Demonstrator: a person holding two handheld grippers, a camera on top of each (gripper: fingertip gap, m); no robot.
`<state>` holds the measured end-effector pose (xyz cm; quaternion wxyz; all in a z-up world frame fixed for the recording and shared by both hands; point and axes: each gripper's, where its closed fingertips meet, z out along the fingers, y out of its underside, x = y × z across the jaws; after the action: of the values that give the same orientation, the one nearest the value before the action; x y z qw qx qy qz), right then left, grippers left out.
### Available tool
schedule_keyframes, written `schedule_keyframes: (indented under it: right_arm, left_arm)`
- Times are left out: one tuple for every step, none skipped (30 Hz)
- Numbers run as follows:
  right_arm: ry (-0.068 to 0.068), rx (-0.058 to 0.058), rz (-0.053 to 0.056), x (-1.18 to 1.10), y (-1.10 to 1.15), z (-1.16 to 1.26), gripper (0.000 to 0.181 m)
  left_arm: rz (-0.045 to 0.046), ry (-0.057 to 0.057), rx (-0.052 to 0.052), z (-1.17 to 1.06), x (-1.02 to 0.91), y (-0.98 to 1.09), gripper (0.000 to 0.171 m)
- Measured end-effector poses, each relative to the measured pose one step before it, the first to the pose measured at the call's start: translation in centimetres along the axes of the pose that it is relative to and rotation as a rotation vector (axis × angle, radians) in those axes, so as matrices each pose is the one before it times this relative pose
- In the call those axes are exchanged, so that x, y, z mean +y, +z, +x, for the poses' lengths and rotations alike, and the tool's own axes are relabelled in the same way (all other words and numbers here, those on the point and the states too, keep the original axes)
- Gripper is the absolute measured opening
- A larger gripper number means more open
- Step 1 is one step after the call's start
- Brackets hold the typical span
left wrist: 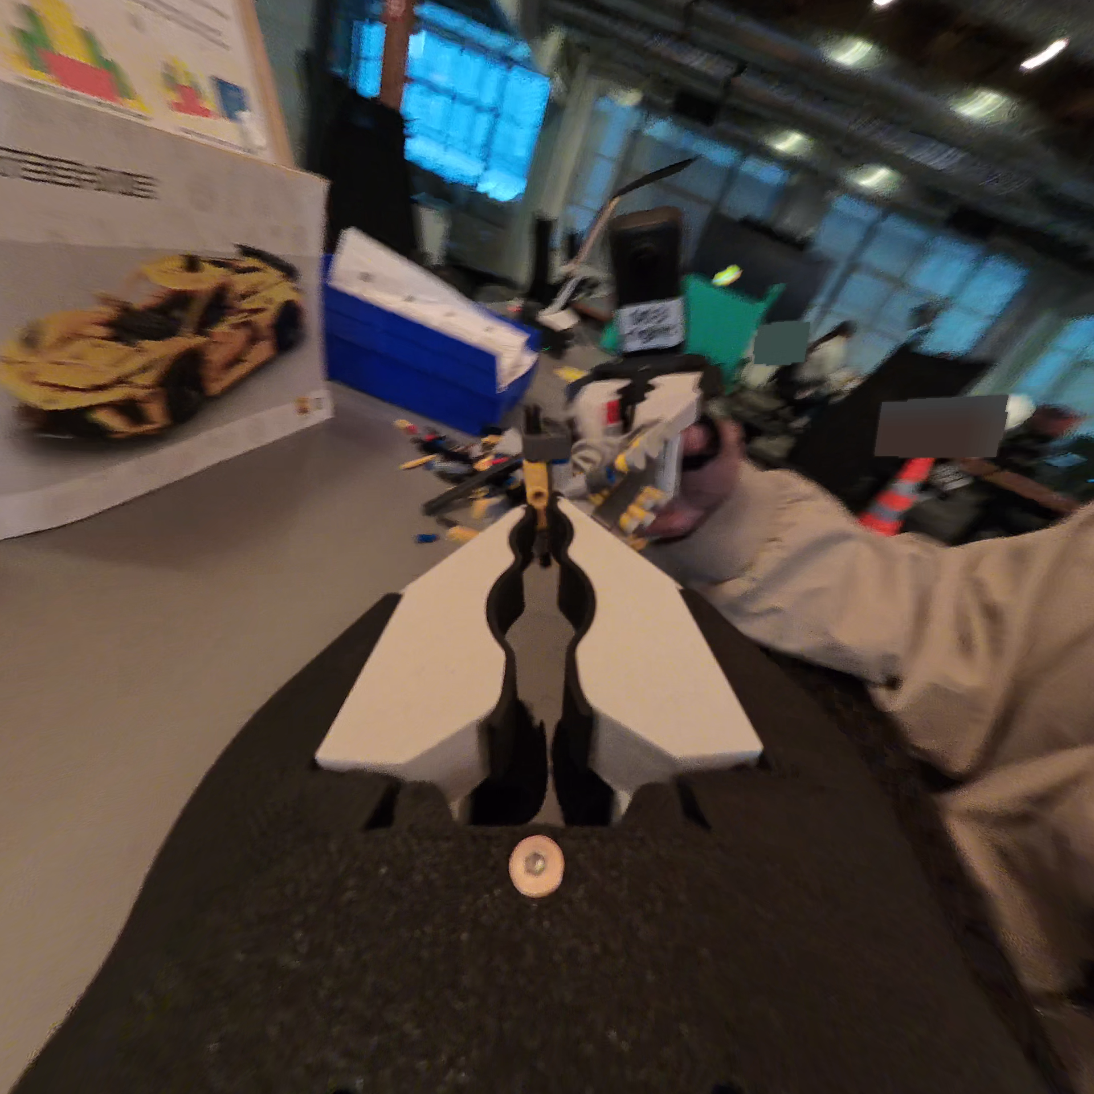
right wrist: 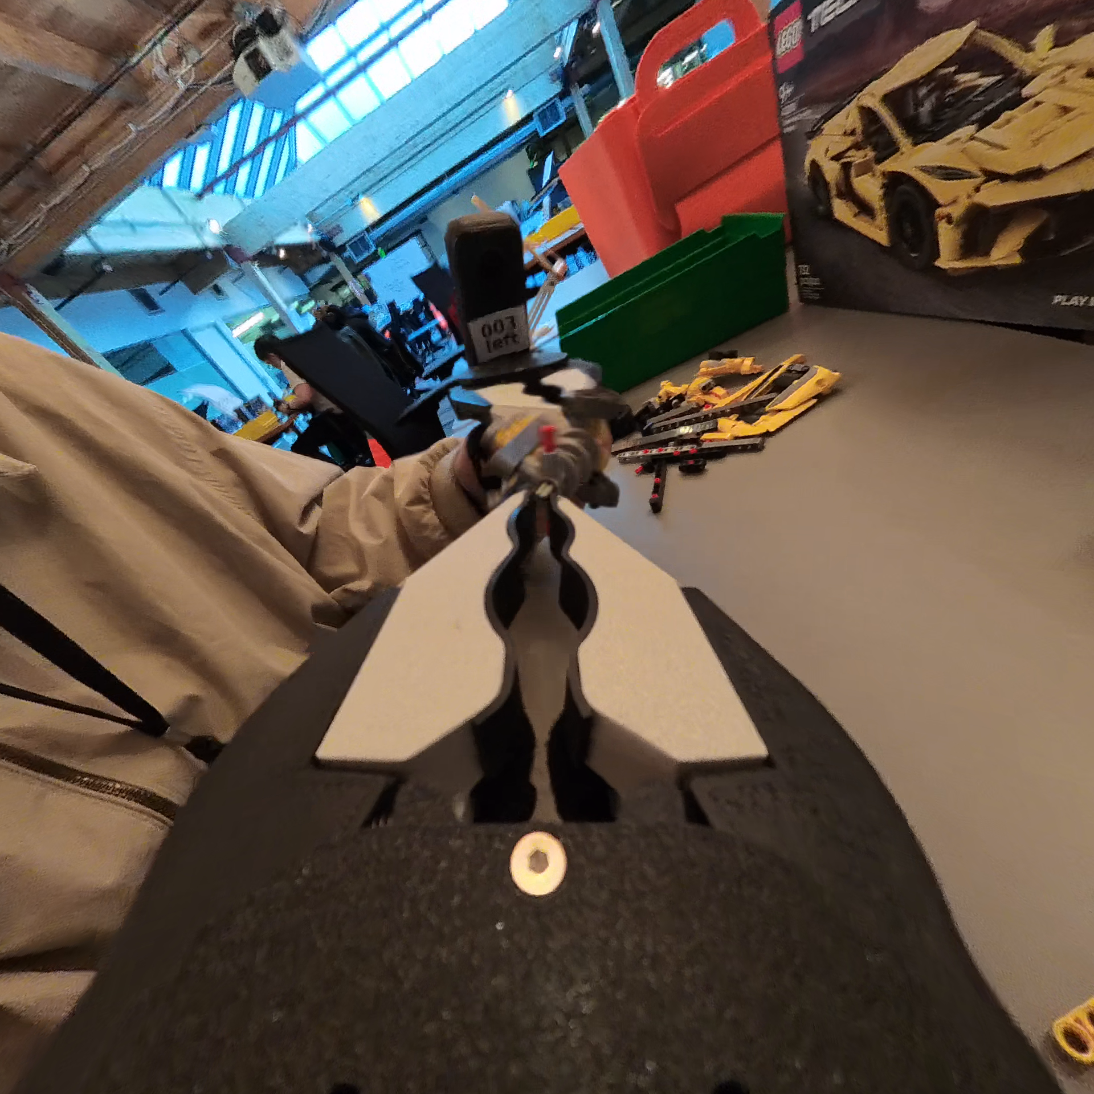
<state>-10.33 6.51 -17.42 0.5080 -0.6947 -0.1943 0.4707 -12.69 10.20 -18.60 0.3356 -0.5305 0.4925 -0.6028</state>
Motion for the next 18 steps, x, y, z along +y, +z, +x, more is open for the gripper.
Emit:
schedule_keyframes:
  right_arm:
    - [-0.014, 0.0321, -0.0264, 0.459, 0.35, 0.376, 0.002]
    - [-0.0114, 0.0106, -0.0197, 0.41, 0.313, 0.165, 0.003]
    - [0.0181, -0.0223, 0.0226, -0.306, -0.079, -0.208, 0.003]
    - [0.0179, -0.0043, 0.0257, -0.434, -0.313, 0.124, 0.002]
    - [0.0036, 0.0204, 0.0013, -0.046, -0.289, 0.515, 0.002]
    - [0.0055, 0.0055, -0.008, 0.198, -0.185, 0.297, 0.002]
    - [0.0118, 0.0037, -0.0123, 0.316, -0.028, 0.26, 0.002]
    - [0.0093, 0.0033, -0.0164, 0.409, 0.16, 0.23, 0.002]
    - [0.0111, -0.0061, -0.0196, 0.429, 0.309, 0.044, 0.002]
    - [0.0021, 0.0173, -0.0308, 0.523, 0.283, 0.333, 0.001]
    - [-0.0063, 0.0483, -0.0527, 0.849, 0.097, 0.736, 0.0]
    - [-0.0162, 0.0496, -0.0807, 1.337, 0.084, 0.774, 0.0]
    - [-0.0039, 0.032, -0.0807, 1.471, 0.229, 0.57, 0.0]
    - [0.0086, 0.0175, -0.053, 1.03, 0.373, 0.417, 0.0]
    - [-0.0017, 0.0294, -0.0287, 0.539, 0.452, 0.514, 0.0]
    - [-0.0083, 0.0222, -0.0229, 0.385, 0.482, 0.305, 0.0]
    - [-0.0107, -0.0253, -0.0165, 0.187, 0.378, -0.502, 0.0]
    - [-0.0158, -0.0039, -0.0132, 0.045, 0.237, -0.227, 0.0]
  left_arm:
    - [-0.04258, 0.0524, -0.0722, -0.728, 0.7, 0.284, 0.0]
    - [-0.01214, 0.0362, -0.0337, -0.256, 0.245, 0.12, 0.0]
    - [0.02603, -0.0053, 0.0195, 0.236, -0.374, -0.131, 0.0]
    - [0.04126, -0.0438, 0.0425, 0.304, -0.702, -0.287, 0.0]
    - [0.02833, -0.0512, 0.0373, 0.159, -0.524, -0.269, 0.0]
    - [0.00031, -0.0283, 0.0206, -0.009, -0.048, -0.183, 0.0]
    - [-0.00522, -0.0074, 0.005, -0.093, 0.101, -0.095, 0.0]
    - [-0.00114, -0.0127, 0.0098, 0.025, 0.088, 0.022, 0.0]
    - [-0.01758, -0.0214, 0.0142, 0.062, 0.331, 0.141, 0.0]
    - [-0.03086, -0.0071, -0.0097, -0.277, 0.558, 0.158, 0.0]
    - [-0.03423, 0.0102, -0.0245, -0.447, 0.593, 0.091, 0.0]
    - [-0.02809, 0.0125, -0.0203, -0.383, 0.465, 0.066, 0.0]
    - [-0.02391, 0.003, -0.0071, -0.192, 0.402, 0.068, 0.0]
    - [-0.03525, -0.0107, 0.013, 0.069, 0.598, 0.15, 0.0]
    - [-0.03991, -0.0157, 0.003, -0.074, 0.656, 0.219, 0.0]
    - [-0.02134, -0.006, -0.0292, -0.488, 0.389, 0.22, 0.0]
    - [-0.00686, 0.0087, -0.0264, -0.358, 0.19, 0.208, 0.0]
    - [-0.00992, 0.0157, -0.0026, 0.054, 0.241, 0.214, 0.0]
